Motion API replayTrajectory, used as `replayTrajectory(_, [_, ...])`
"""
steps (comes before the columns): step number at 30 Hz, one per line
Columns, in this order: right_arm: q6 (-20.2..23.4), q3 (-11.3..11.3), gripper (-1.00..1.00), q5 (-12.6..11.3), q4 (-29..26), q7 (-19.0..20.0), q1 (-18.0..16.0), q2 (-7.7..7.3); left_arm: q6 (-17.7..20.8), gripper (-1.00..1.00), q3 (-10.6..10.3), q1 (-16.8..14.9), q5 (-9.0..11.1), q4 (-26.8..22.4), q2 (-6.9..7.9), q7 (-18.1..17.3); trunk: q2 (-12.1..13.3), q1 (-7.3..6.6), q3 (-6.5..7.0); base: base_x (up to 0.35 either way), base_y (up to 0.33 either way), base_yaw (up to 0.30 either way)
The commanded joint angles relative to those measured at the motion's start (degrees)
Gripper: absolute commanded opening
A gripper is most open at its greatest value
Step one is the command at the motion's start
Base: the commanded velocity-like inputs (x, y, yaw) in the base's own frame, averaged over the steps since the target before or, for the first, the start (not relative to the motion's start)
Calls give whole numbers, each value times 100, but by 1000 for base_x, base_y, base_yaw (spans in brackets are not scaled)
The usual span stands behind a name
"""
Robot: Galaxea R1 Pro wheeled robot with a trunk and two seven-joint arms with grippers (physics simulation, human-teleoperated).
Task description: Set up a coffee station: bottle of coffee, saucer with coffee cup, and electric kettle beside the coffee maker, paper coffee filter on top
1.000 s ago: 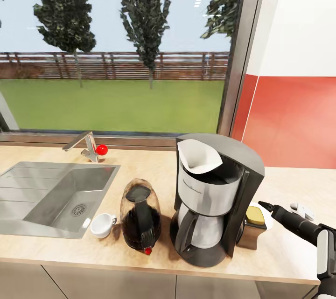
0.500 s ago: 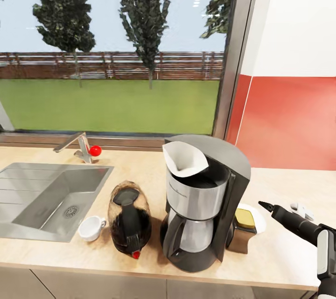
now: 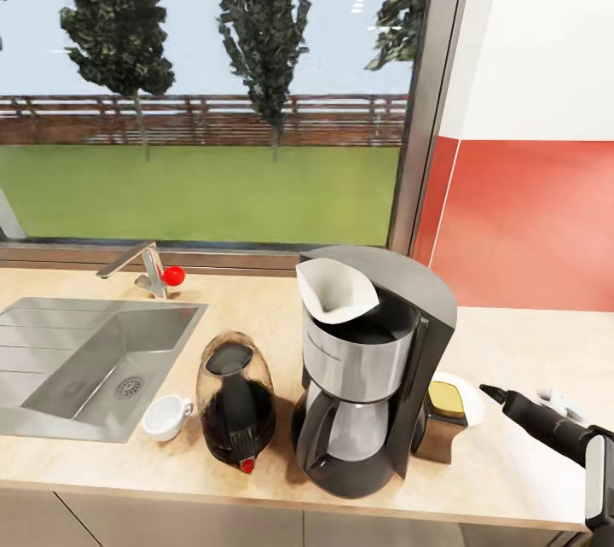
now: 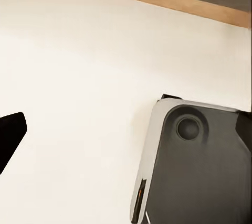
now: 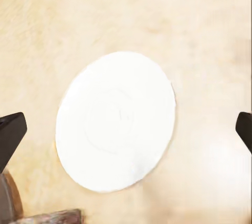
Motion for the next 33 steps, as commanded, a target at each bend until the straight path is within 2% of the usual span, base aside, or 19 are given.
replayTrajectory(1, [-50,-104,100,45,-9,-3,116,15,-100,100,-67,-9,61,-30,8,-43,-10,3,-10,0,0,0])
replayTrajectory(3, [-561,-301,100,78,-5,-50,297,117,-206,100,-187,-30,59,-69,19,-45,-10,3,-10,0,0,0])
replayTrajectory(6, [-3076,-786,100,110,317,-79,423,582,-274,100,-379,-104,58,-92,20,-45,-10,3,-10,0,0,0])
replayTrajectory(8, [-4888,-1189,100,119,762,-75,445,797,-285,100,-444,-123,58,-95,20,-46,-10,3,-10,0,0,0])
replayTrajectory(9, [-5315,-1266,100,121,885,-75,449,841,-286,100,-453,-125,58,-96,20,-46,-10,3,-10,0,0,0])
replayTrajectory(11, [-6801,-1456,100,125,1419,-75,457,966,-290,100,-475,-148,58,-97,17,-46,-10,3,-10,0,0,0])
replayTrajectory(12, [-7405,-1506,100,123,1685,-75,459,999,-287,100,-481,-166,58,-97,15,-46,-10,3,-10,0,0,0])
replayTrajectory(13, [-7671,-1524,100,122,1811,-75,459,1013,-287,100,-483,-175,58,-97,14,-46,-10,3,-10,0,0,0])
replayTrajectory(15, [-8705,-1575,100,120,2303,-75,461,1045,-284,100,-494,-206,58,-98,14,-46,-10,3,-10,0,0,0])
replayTrajectory(17, [-9179,-1591,100,120,2499,-75,462,1055,-284,100,-496,-216,58,-98,18,-46,-10,3,-10,-11,0,0])
replayTrajectory(19, [-9391,-1595,100,120,2581,-75,461,1062,-284,100,-498,-221,58,-98,19,-46,-10,3,-10,-122,22,0])
replayTrajectory(27, [-9537,-1599,100,121,2740,-75,462,1064,-318,100,-491,-223,58,-98,27,-45,-10,3,-10,-274,98,0])
replayTrajectory(33, [-9544,-1598,100,120,2783,-75,462,1059,-630,100,-491,-224,58,-92,32,-44,-10,3,-10,-314,130,0])
